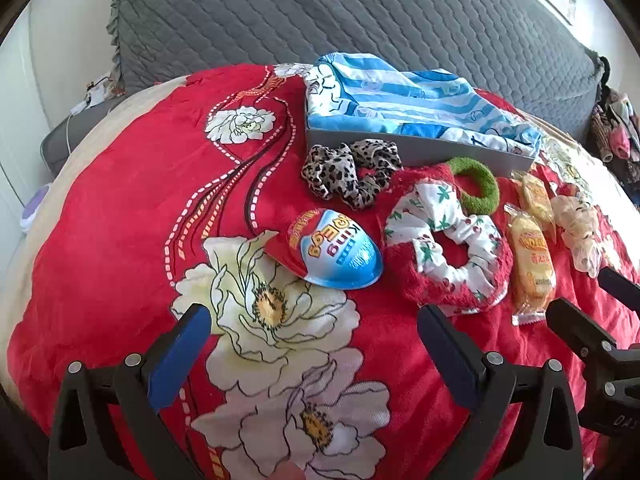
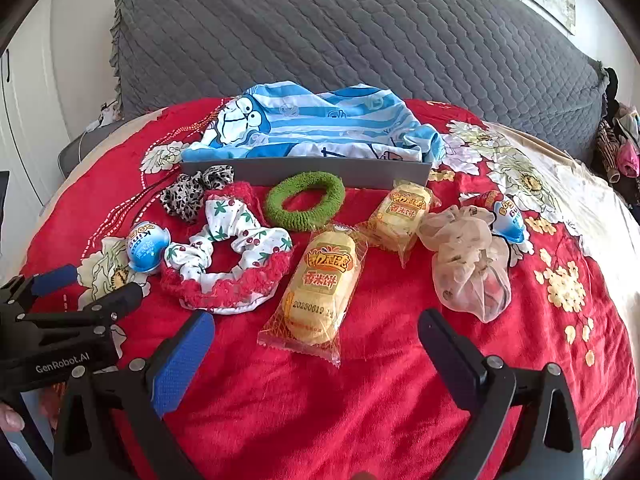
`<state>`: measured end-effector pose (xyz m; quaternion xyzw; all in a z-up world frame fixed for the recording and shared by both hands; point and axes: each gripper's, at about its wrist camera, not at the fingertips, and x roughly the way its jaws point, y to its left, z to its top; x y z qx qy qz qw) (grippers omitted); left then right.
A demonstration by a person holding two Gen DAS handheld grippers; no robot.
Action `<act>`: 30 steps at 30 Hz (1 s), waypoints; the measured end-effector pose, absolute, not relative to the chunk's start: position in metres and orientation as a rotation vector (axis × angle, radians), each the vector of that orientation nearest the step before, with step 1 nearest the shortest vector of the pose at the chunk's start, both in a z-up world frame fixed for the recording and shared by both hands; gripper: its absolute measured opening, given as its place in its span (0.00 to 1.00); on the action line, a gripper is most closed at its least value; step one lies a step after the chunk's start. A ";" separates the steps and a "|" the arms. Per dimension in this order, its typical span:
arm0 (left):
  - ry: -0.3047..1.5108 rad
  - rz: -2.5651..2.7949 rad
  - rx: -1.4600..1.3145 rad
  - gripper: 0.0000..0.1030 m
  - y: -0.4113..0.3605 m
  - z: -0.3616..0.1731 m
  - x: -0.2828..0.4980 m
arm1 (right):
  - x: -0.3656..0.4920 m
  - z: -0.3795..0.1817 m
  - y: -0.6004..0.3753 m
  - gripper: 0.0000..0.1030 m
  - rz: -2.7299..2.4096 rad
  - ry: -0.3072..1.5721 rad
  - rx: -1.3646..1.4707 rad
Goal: Organize objects
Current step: 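Grasp the yellow bread packet with the right tool while the left tool grasps the Kinder Joy egg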
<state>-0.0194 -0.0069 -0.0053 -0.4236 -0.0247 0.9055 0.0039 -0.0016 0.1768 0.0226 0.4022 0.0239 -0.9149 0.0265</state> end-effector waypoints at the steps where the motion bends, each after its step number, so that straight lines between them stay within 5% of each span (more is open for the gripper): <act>1: -0.078 2.839 -1.329 1.00 -0.008 -0.006 -0.021 | -0.003 0.022 0.177 0.99 -2.824 0.069 1.242; 30: -0.149 2.856 -1.320 1.00 -0.022 -0.011 -0.055 | -0.028 0.009 0.183 0.99 -2.786 -0.035 1.329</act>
